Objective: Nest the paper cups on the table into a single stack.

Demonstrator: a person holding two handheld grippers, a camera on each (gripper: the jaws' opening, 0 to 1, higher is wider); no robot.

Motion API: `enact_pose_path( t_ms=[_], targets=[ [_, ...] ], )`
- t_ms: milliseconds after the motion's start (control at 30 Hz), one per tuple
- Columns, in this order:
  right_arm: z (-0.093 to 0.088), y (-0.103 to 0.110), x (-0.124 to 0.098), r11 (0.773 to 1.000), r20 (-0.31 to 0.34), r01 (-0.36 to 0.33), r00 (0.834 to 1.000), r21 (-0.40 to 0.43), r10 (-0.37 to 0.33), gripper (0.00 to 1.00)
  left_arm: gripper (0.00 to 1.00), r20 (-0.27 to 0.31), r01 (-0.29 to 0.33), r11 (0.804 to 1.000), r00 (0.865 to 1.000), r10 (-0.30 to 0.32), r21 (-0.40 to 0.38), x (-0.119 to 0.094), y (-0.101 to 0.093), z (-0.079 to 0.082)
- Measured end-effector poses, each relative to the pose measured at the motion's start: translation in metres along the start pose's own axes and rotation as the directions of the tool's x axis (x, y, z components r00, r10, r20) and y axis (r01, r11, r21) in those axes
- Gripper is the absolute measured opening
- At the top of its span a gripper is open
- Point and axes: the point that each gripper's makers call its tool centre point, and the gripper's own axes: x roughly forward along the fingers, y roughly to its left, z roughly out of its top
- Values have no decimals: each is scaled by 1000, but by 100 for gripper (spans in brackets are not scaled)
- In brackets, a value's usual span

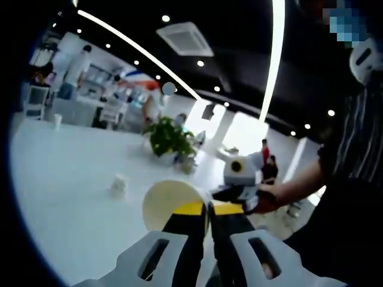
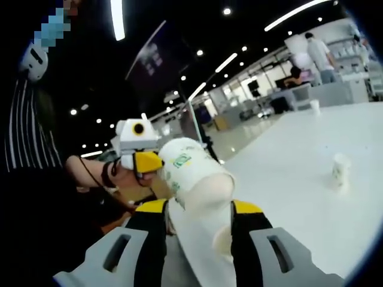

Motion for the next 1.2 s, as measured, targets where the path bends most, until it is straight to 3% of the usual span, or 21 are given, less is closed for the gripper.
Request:
enact_pose_path(
  t_ms=[367, 600, 800, 1200],
  targets=[
    [-7, -3, -11, 1000, 9, 28, 1000, 7, -28, 38, 0, -22, 17, 999, 1000, -16, 33, 2, -2, 6],
    [-9, -8, -19, 997, 8, 73, 997, -39, -73, 40, 0, -93, 30, 996, 995, -22, 86, 3, -2, 4],
    [-14, -14, -21, 987, 0, 124, 992, -99, -125, 54, 0, -189, 47, 987, 982, -18, 152, 5, 1, -6],
    [-15, -21, -25, 978, 14, 171, 985, -119, -170, 71, 0, -276, 95, 974, 961, -35, 205, 11, -3, -16]
  ],
)
